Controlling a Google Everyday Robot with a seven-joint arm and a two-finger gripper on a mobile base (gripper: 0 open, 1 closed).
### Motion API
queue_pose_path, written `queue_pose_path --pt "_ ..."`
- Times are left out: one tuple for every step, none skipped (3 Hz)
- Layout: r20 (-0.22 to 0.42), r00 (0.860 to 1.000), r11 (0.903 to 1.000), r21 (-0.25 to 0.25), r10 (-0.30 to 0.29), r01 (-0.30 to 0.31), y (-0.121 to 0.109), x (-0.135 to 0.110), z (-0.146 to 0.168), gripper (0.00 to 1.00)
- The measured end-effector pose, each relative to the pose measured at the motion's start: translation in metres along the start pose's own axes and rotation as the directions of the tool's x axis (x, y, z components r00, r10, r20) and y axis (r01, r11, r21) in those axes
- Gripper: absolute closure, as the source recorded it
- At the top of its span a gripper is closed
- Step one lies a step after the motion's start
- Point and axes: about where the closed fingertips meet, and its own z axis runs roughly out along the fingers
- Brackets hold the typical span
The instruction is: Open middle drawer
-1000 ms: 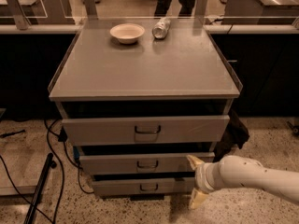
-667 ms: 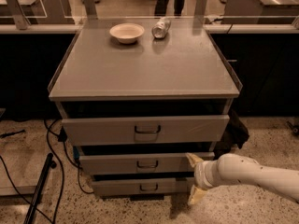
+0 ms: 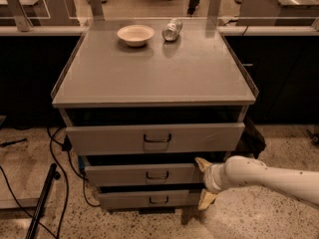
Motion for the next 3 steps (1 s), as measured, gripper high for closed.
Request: queue_pose_path --pt "-0.015 1.000 0.9999 -0.016 0.002 -0.002 -0.013 0.007 0.013 0.00" --pt "-0.029 1.000 0.9993 -0.036 0.007 -0.008 -0.024 0.010 0.025 0.00" --pt "-0.038 0.999 0.9976 -0.064 0.023 -0.025 -0.030 0.015 0.037 0.00"
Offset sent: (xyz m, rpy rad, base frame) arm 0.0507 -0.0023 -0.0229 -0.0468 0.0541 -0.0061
